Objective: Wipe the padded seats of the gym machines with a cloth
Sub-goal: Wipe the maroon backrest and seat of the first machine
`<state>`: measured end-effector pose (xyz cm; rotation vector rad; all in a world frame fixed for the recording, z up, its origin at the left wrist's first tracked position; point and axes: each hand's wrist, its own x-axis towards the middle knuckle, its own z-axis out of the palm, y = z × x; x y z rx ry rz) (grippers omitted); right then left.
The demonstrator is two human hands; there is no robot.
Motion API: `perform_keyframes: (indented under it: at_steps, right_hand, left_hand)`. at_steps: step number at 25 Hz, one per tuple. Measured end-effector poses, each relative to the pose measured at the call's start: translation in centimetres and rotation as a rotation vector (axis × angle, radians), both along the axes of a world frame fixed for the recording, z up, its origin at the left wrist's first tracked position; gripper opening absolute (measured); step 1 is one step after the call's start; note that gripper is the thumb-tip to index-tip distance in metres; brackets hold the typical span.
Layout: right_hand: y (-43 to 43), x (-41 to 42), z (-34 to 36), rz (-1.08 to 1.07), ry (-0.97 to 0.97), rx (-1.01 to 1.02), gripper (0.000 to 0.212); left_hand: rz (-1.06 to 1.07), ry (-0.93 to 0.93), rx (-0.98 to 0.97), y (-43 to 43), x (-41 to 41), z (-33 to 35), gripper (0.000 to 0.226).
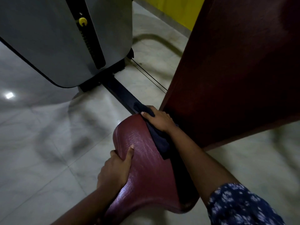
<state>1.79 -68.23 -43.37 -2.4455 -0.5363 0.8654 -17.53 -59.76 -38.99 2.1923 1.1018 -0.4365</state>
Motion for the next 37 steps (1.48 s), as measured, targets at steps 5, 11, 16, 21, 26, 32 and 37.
perform_keyframes:
  at_steps: [5, 11, 16, 21, 26, 32, 37]
  right_hand:
    - [-8.6, -5.4, 0.3, -0.24, -0.041, -0.087, 0.062]
    - [-3.1, -2.5, 1.2, -0.167, -0.032, -0.057, 0.061]
    - [-10.6, -6.7, 0.4, -0.367, 0.046, -0.079, 0.061]
    - [-14.8, -11.6, 0.2, -0.738, 0.119, 0.169, 0.049]
    - [-13.7, -17.3, -0.5, -1.408, 0.105, 0.274, 0.049]
    - [-6.6, -21.3, 0.8, -2.0, 0.054, 0.177, 0.062]
    - [0.2, -22.2, 4.6, -2.074, 0.1, 0.196, 0.073]
  left_hand:
    - [-0.005, 0.004, 0.006, -0.3, 0.0, 0.6, 0.077]
    - [-0.004, -0.017, 0.009, -0.2, -0.1, 0.0, 0.08]
    - [-0.012, -0.018, -0.015, -0.2, -0.2, -0.1, 0.085]
    - [0.03, -0.022, -0.055, 0.0, -0.1, -0.3, 0.09]
    - [0.039, -0.055, -0.08, -0.3, -0.2, 0.2, 0.087]
    - [0.054, -0.073, -0.223, 0.4, -0.4, 0.2, 0.091]
    - [0.1, -0.05, -0.416, 0.8, -0.8, 1.2, 0.09]
